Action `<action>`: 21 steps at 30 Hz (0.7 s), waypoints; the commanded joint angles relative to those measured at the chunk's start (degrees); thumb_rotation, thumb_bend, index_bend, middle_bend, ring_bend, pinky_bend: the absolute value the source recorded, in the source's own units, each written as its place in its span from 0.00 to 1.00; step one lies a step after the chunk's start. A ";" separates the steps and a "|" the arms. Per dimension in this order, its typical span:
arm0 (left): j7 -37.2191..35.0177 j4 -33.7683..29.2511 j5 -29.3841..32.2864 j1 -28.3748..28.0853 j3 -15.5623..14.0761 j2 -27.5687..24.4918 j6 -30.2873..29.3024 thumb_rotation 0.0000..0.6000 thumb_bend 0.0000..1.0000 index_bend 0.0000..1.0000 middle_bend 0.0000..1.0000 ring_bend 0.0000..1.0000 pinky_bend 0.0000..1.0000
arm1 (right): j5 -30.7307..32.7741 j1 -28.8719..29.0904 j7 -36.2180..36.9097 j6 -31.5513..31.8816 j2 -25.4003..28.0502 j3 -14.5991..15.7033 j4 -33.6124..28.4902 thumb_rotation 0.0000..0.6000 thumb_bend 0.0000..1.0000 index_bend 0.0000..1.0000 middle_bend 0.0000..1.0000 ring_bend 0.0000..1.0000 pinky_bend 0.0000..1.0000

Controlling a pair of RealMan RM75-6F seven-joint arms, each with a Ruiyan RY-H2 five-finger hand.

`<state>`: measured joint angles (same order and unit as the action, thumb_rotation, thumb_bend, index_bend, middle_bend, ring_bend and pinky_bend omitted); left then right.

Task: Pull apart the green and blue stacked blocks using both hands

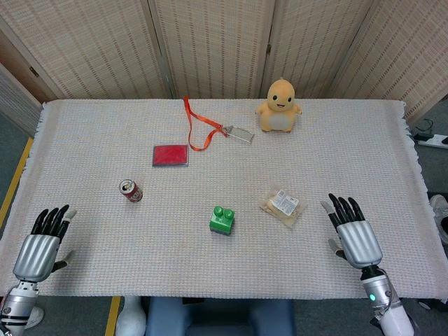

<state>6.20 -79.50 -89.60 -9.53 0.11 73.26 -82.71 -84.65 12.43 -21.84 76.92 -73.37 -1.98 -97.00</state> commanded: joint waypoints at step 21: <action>-9.60 -1.37 -5.28 -3.27 -1.90 1.67 2.37 1.00 0.29 0.00 0.17 0.00 0.00 | -4.34 -1.23 2.78 2.70 1.54 1.37 -1.19 1.00 0.36 0.00 0.00 0.00 0.00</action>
<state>-3.30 -79.85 -94.68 -12.16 -1.88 74.50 -80.89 -88.99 11.17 -19.14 79.75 -71.87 -0.63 -98.22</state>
